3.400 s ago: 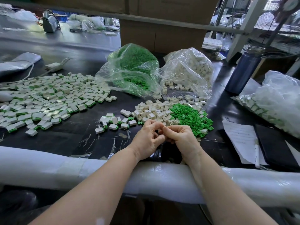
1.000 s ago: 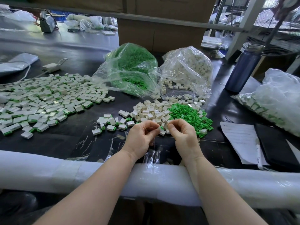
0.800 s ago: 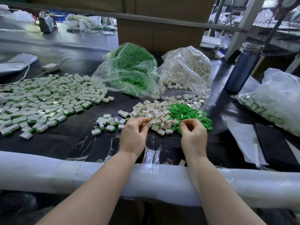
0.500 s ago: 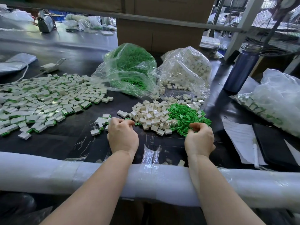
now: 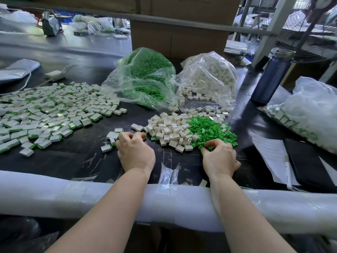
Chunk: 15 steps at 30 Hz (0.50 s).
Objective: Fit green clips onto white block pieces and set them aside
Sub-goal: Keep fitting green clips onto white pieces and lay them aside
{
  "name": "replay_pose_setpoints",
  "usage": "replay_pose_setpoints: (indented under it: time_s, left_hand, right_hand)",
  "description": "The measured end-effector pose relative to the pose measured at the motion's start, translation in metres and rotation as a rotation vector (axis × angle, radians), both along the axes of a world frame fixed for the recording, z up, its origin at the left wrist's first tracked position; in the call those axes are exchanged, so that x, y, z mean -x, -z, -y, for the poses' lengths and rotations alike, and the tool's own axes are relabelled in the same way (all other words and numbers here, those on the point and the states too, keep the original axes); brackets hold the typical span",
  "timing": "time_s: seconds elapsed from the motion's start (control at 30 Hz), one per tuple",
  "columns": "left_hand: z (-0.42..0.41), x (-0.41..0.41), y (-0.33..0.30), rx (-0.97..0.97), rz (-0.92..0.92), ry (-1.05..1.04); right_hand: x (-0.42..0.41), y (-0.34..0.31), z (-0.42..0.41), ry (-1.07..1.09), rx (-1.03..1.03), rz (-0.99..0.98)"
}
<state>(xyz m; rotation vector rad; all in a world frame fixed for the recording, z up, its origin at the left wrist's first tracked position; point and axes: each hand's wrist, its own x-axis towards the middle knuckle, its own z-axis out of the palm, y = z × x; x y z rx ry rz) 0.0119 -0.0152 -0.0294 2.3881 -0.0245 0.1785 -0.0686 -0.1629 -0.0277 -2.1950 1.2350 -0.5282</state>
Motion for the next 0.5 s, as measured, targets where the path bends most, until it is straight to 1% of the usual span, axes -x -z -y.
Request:
replay_pose_setpoints:
  time_s: [0.23, 0.4, 0.5]
  left_hand:
    - [0.0012, 0.0020, -0.0027, -0.131, -0.037, 0.013]
    - [0.0004, 0.0018, -0.0044, -0.119, -0.076, -0.036]
    - [0.0004, 0.0023, -0.0037, -0.108, -0.048, -0.028]
  right_hand:
    - [-0.0002, 0.0018, 0.0003, -0.017, 0.015, -0.021]
    - [-0.0004, 0.0008, 0.0003, -0.017, -0.008, 0.043]
    - [0.0009, -0.0010, -0.0014, -0.026, -0.010, 0.111]
